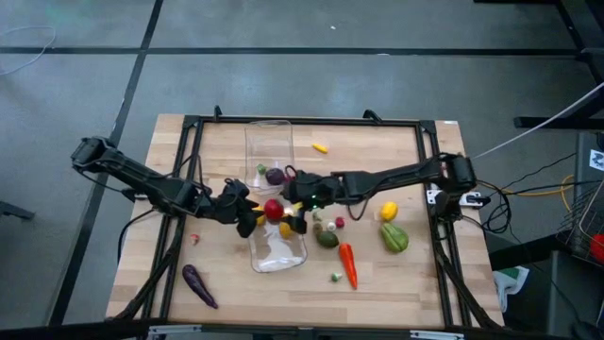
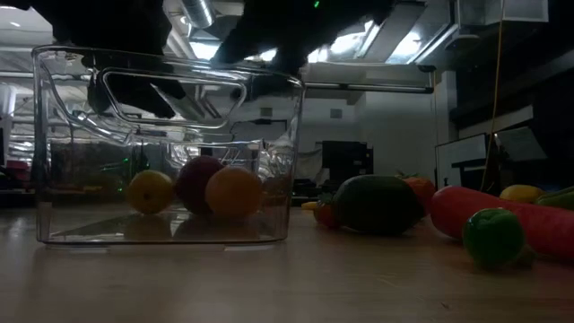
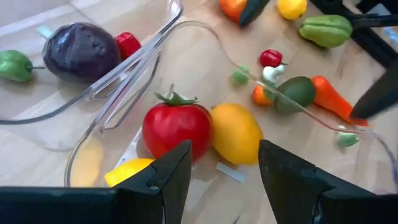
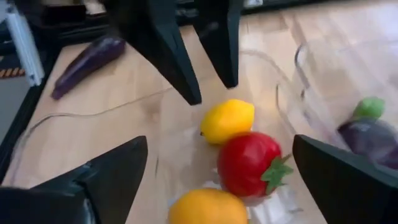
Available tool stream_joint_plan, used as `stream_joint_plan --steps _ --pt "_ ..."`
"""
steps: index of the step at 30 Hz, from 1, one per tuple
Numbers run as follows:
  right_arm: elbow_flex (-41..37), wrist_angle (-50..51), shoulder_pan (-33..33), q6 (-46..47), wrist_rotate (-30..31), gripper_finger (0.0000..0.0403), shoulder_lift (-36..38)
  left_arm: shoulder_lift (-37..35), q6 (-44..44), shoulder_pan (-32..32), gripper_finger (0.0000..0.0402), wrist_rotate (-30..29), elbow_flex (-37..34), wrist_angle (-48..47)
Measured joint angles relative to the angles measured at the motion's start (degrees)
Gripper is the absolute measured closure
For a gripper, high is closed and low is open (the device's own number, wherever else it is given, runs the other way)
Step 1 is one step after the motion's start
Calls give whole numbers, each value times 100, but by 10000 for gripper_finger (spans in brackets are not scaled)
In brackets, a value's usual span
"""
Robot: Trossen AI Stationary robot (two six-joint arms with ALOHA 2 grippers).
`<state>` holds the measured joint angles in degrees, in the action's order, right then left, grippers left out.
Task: Sort produce into baskets
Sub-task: Put the red mushroom into the top transparent bin
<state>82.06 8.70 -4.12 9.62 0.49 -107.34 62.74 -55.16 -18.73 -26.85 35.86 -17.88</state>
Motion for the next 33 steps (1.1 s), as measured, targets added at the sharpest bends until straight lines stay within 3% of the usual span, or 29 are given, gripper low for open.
stream_joint_plan --steps 9,19,25,33 --pt "2 1705 0 -792 67 6 945 -859 -545 1 222 735 4 -676" --pt "-85 3440 0 -1017 1190 6 1685 -1522 -2344 -3 222 1960 7 -2375" --pt "-866 3579 0 -1005 1303 6 2266 -1521 -3134 -3 222 2833 7 -3083" --pt "-2040 3463 0 -565 1445 6 3035 -1298 -3672 -14 222 3477 7 -3824"
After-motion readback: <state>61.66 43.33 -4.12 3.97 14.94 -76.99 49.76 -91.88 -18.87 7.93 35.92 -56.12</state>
